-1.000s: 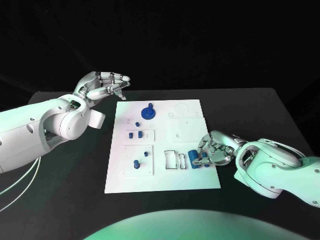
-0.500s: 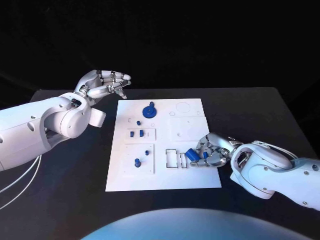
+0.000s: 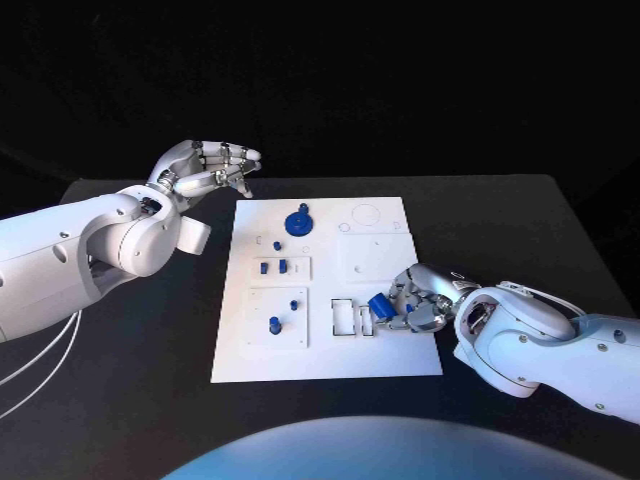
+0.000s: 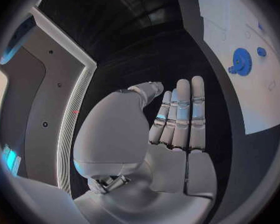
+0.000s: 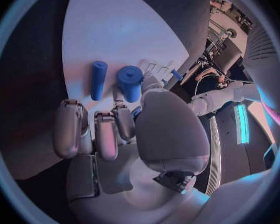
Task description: Assemble the parts on the task board
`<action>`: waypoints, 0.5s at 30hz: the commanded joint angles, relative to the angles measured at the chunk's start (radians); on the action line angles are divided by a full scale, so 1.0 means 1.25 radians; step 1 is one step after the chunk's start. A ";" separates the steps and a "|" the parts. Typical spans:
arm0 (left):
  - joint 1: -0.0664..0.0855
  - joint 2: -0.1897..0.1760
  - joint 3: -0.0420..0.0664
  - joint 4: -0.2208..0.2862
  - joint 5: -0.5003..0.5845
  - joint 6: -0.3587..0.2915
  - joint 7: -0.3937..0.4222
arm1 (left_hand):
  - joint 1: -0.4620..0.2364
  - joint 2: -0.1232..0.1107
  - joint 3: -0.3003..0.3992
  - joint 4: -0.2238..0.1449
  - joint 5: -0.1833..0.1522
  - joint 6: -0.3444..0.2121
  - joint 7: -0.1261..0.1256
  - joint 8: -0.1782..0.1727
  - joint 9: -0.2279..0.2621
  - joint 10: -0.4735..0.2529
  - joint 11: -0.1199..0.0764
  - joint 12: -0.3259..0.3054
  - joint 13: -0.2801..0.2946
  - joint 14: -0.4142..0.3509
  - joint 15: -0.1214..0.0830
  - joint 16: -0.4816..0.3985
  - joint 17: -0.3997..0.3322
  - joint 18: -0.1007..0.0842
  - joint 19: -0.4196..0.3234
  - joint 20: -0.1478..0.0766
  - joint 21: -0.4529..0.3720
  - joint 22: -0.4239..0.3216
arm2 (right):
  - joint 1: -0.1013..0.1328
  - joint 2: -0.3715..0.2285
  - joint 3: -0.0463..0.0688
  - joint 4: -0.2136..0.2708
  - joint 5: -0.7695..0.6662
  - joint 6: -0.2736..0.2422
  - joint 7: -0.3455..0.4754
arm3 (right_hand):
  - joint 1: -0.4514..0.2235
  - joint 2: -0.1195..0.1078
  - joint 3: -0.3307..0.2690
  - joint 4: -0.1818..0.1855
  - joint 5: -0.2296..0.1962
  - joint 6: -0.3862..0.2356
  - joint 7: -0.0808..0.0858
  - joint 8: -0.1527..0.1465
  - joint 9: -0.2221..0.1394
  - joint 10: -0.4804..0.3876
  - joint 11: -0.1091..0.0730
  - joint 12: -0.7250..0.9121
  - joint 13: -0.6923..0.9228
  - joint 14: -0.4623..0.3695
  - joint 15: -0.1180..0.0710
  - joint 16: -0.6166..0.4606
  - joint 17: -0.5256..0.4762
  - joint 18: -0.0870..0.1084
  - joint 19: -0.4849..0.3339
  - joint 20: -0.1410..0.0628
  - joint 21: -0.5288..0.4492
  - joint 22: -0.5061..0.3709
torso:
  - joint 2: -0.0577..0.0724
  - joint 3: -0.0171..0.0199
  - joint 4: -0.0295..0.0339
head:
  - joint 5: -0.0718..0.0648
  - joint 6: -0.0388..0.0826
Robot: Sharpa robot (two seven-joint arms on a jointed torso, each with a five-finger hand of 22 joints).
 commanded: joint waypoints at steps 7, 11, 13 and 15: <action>0.000 0.001 0.000 0.001 -0.002 0.015 0.001 | 0.000 0.002 0.000 -0.003 0.004 -0.006 0.004 -0.001 -0.001 -0.006 -0.001 0.003 -0.001 -0.007 0.001 -0.004 0.000 0.010 -0.006 0.002 0.002 0.001 | -0.005 -0.017 -0.004 0.010 0.078 -0.054 0.009 | 0.022 0.028 0.070 0.001 0.006 0.045 -0.021 0.019 0.009 0.024 -0.013 0.015 0.029 0.063 -0.017 0.008 0.107 -0.014 0.019 -0.014 0.024 0.149 | -0.001 0.0012 0.0005 | -0.001 0.004; 0.000 0.002 0.000 0.000 -0.002 0.016 -0.001 | 0.000 0.002 0.000 -0.003 0.004 -0.006 0.004 -0.001 -0.001 -0.006 -0.001 0.003 -0.001 -0.007 0.001 -0.004 0.000 0.010 -0.006 0.002 0.002 0.001 | 0.003 -0.023 -0.003 0.021 0.168 -0.065 0.039 | 0.022 0.033 0.095 -0.003 0.006 0.052 -0.027 0.024 0.011 0.030 -0.019 0.017 0.036 0.065 -0.021 0.010 0.112 -0.015 0.022 -0.019 0.031 0.152 | -0.001 0.0010 0.0004 | -0.002 0.008; 0.000 0.003 0.000 0.000 -0.005 0.019 -0.002 | 0.000 0.002 0.000 -0.003 0.004 -0.005 0.004 -0.001 -0.001 -0.006 -0.001 0.003 -0.001 -0.008 0.001 -0.004 0.001 0.010 -0.007 0.002 0.002 0.001 | 0.007 -0.025 -0.002 0.027 0.198 -0.069 0.050 | 0.032 0.029 0.117 -0.009 0.006 0.056 -0.031 0.027 0.013 0.037 -0.023 0.023 0.048 0.065 -0.025 0.011 0.114 -0.016 0.023 -0.022 0.033 0.154 | 0.000 0.0010 0.0006 | -0.002 0.010; 0.000 0.003 0.000 0.000 -0.007 0.021 -0.004 | 0.003 0.000 0.001 -0.007 0.004 -0.006 0.003 0.000 -0.001 -0.007 -0.001 0.004 -0.002 -0.009 0.000 -0.005 0.001 0.011 -0.007 0.001 0.003 0.002 | 0.010 -0.027 -0.001 0.032 0.217 -0.074 0.058 | 0.032 0.029 0.120 -0.009 0.006 0.057 -0.032 0.028 0.013 0.038 -0.023 0.024 0.049 0.065 -0.025 0.011 0.115 -0.016 0.023 -0.022 0.034 0.154 | 0.000 0.0012 0.0011 | -0.002 0.012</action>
